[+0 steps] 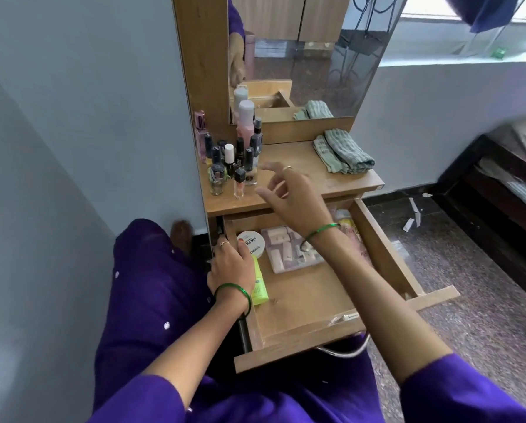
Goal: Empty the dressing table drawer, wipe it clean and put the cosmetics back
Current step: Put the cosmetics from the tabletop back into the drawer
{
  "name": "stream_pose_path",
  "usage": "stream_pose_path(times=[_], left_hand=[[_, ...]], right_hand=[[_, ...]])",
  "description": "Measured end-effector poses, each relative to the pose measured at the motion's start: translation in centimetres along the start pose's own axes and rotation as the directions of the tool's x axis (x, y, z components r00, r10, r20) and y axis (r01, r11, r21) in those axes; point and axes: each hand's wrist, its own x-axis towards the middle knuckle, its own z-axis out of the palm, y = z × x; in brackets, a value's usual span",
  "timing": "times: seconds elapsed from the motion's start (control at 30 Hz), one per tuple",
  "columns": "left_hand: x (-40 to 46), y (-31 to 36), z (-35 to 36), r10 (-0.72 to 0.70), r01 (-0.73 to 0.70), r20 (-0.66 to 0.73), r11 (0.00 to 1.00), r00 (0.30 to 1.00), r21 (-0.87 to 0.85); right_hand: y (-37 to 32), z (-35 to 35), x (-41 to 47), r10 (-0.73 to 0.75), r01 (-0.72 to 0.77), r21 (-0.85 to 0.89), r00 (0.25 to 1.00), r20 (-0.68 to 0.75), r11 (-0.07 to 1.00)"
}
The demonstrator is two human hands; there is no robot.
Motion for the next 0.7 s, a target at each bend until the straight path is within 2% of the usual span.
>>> stream_pose_path(times=[0.1, 0.23, 0.33, 0.53, 0.7], left_hand=[[0.1, -0.1, 0.1, 0.006, -0.006, 0.001, 1.000, 1.000, -0.006], [0.0, -0.1, 0.0, -0.001, 0.001, 0.013, 1.000, 1.000, -0.011], [0.0, -0.3, 0.2, -0.006, 0.006, 0.014, 0.999, 1.000, -0.033], [0.5, -0.6, 0.6, 0.007, -0.007, -0.004, 0.999, 1.000, -0.052], [0.5, -0.9, 0.6, 0.018, -0.018, -0.005, 0.998, 1.000, -0.055]], right_hand=[[-1.5, 1.5, 2.0, -0.052, 0.052, -0.035, 0.999, 0.002, 0.998], [-1.9, 3.5, 3.4, 0.003, 0.007, -0.121, 0.996, 0.087, 0.993], [-1.6, 4.6, 3.8, 0.045, -0.031, -0.161, 0.995, 0.087, 0.986], [-0.6, 4.8, 3.2, 0.038, -0.033, -0.152, 0.999, 0.031, 0.988], [-0.4, 2.7, 1.0, 0.083, -0.083, -0.062, 0.997, 0.001, 0.995]])
